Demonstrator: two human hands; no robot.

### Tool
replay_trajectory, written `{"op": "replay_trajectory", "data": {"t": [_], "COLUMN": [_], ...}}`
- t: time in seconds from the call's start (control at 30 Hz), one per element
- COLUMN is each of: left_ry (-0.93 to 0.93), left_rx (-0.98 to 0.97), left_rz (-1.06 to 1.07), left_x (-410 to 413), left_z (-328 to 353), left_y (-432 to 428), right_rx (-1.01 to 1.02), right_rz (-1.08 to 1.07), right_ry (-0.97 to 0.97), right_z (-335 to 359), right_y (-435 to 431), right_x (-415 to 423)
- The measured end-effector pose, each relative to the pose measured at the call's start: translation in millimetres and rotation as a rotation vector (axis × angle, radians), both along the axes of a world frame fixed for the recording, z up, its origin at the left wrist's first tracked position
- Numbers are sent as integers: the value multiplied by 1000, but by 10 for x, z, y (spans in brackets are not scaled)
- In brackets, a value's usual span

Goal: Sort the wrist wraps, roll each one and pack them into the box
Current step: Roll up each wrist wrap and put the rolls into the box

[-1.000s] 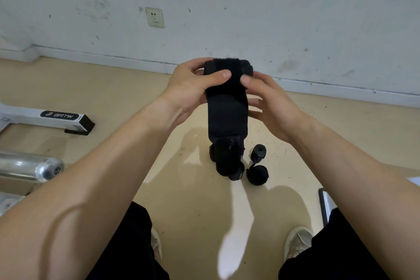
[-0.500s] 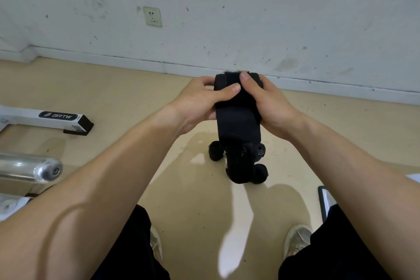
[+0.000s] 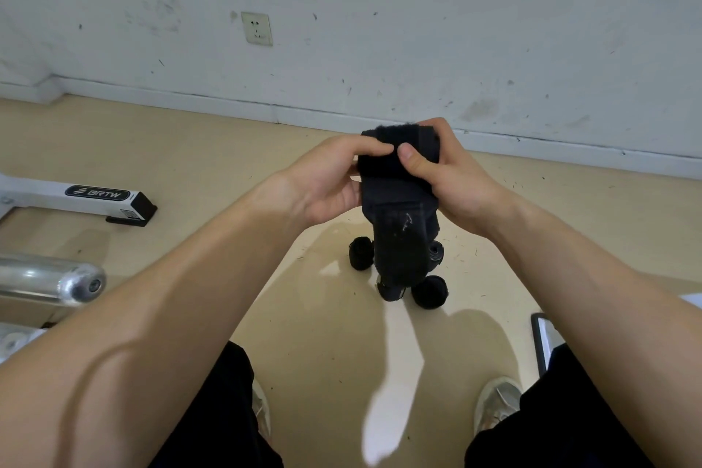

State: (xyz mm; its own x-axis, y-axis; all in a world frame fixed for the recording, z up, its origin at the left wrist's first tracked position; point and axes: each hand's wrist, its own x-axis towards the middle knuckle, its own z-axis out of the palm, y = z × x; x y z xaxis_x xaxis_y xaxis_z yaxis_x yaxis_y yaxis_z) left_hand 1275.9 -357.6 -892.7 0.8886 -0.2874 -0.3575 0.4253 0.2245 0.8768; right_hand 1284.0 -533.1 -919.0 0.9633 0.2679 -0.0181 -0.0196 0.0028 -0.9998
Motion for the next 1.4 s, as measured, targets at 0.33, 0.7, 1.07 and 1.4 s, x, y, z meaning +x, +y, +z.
{"op": "replay_trajectory", "data": {"t": [0.33,0.7,1.07,1.4], "left_ry": [-112,-2,28,105], "left_rx": [119,80,116,103], "left_rz": [59,40,184,302], "left_x": [25,-22,85,181], "left_z": [-13,13,9,-5], "left_y": [-7,35,102,206], "right_rx": [-3,88,-350,-743], "right_rz": [18,24,-36,241], "right_ry": [166,163,-94,-496], "right_z": [73,43,151,177], "right_y": [8,39,-6,-77], "right_x": [-40,-38,-96,-285]}}
